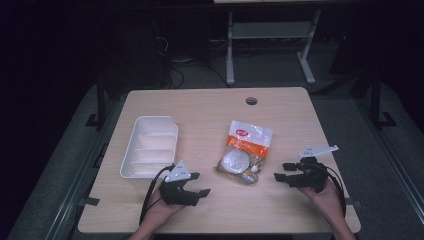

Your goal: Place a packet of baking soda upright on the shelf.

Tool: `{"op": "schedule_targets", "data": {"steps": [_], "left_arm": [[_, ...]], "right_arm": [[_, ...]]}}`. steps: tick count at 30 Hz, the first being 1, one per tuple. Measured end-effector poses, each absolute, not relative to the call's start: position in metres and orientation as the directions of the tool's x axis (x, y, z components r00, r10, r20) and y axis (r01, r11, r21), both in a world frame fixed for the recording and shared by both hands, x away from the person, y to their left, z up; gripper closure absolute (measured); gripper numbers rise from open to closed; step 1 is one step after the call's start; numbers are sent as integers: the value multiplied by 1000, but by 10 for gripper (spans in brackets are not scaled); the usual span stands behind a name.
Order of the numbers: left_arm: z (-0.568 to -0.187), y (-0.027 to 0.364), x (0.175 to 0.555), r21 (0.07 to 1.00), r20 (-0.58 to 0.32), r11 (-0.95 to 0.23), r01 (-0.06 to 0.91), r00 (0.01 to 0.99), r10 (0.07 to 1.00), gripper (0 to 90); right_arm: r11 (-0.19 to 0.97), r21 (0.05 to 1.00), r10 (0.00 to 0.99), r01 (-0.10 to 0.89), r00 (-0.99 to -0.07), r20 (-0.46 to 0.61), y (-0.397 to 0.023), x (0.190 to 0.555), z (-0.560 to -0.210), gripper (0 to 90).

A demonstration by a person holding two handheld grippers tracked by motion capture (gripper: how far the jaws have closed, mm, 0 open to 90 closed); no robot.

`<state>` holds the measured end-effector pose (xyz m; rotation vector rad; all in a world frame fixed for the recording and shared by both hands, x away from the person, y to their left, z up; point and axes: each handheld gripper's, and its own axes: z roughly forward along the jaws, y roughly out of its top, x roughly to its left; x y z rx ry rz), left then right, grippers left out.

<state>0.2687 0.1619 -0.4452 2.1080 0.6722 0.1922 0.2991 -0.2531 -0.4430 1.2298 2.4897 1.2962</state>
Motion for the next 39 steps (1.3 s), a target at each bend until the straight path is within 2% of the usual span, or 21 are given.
{"op": "schedule_targets", "data": {"steps": [9,21,22,23,25,30,39], "left_arm": [[-438,154,277,789,-128,-453,414,832,539,444],[-424,110,315,763,-91,-497,413,830,550,721],[-425,104,321,752,-92,-508,420,830,549,721],[-425,101,324,747,-88,-515,421,830,550,788],[-426,93,332,736,-98,-521,432,830,550,829],[-424,71,345,713,-84,-558,425,841,534,854],[-433,56,356,657,-77,-609,445,843,533,875]], "right_arm": [[286,737,694,612,-663,281,-261,298,-439,347],[267,751,704,604,-654,276,-267,301,-437,349],[264,751,705,605,-652,277,-267,302,-437,349],[260,747,707,611,-648,284,-268,305,-436,345],[256,749,706,612,-647,288,-269,307,-436,339],[215,740,706,638,-625,333,-273,325,-430,319],[238,711,671,662,-641,372,-260,360,-419,298]]}}
